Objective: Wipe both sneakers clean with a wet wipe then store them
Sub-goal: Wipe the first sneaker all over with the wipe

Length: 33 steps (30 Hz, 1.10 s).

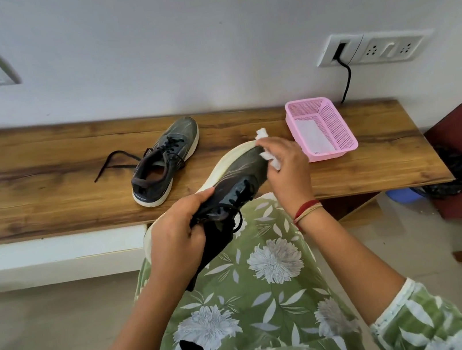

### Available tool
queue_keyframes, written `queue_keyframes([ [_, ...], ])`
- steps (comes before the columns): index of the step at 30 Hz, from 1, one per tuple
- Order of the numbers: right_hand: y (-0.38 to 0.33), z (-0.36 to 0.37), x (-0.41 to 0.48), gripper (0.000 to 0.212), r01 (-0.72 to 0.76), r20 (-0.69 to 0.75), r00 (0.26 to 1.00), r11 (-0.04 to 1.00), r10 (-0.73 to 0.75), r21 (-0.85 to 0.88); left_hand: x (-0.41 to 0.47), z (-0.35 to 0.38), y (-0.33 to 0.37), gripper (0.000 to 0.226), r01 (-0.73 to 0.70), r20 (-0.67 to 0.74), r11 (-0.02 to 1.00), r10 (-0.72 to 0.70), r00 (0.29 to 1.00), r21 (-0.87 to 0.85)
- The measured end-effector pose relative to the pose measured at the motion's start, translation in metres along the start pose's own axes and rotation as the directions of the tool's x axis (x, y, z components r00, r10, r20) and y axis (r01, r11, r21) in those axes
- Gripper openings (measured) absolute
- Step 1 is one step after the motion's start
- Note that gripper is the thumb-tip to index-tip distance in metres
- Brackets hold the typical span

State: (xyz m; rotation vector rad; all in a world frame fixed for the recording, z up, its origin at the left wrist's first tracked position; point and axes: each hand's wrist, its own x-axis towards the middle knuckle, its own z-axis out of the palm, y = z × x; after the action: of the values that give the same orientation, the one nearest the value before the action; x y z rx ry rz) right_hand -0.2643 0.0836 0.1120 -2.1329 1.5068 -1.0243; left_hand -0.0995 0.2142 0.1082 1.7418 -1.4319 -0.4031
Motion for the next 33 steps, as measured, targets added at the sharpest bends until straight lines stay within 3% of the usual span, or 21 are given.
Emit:
queue_keyframes([
  [3,-0.004,-0.001,-0.002,0.047,-0.105,-0.035,0.994,0.994,0.106,0.026,0.001,-0.004,-0.002,0.060,-0.069,0.018,0.995,0.068,0.998,0.065],
  [8,-0.020,0.005,-0.015,0.027,-0.188,0.175,0.968,0.981,0.179,0.036,-0.002,0.001,-0.008,0.063,-0.080,0.017,0.980,0.078,0.997,0.184],
  [11,-0.035,0.013,-0.028,0.031,-0.041,0.324,0.946,0.999,0.027,0.035,-0.005,0.003,-0.011,0.058,-0.049,0.015,0.985,0.047,0.999,0.164],
  [13,-0.034,0.011,-0.027,0.032,0.059,0.400,0.916,0.997,-0.030,-0.059,-0.007,0.004,-0.013,0.055,-0.083,0.025,0.982,0.080,0.996,0.167],
  [17,-0.016,0.007,-0.010,0.029,0.020,0.377,0.923,0.971,0.074,-0.239,-0.003,0.007,-0.018,0.053,-0.149,0.080,0.959,0.134,0.988,0.241],
  [23,-0.030,0.015,-0.020,0.020,0.021,0.459,0.887,0.999,-0.040,0.047,0.001,0.002,-0.023,0.031,-0.281,0.097,0.886,0.264,0.960,0.370],
  [27,-0.016,0.013,-0.012,0.023,0.062,0.375,0.926,0.997,-0.040,-0.047,0.000,0.004,-0.023,0.028,-0.322,0.101,0.869,0.307,0.946,0.376],
  [30,-0.026,0.019,-0.020,0.024,0.011,0.345,0.938,0.998,-0.033,0.066,0.002,0.006,-0.023,0.027,-0.322,0.060,0.875,0.323,0.944,0.360],
  [33,-0.030,0.021,-0.022,0.025,0.049,0.411,0.907,0.992,-0.093,0.116,0.001,0.005,-0.025,0.024,-0.353,0.064,0.870,0.353,0.933,0.344],
])
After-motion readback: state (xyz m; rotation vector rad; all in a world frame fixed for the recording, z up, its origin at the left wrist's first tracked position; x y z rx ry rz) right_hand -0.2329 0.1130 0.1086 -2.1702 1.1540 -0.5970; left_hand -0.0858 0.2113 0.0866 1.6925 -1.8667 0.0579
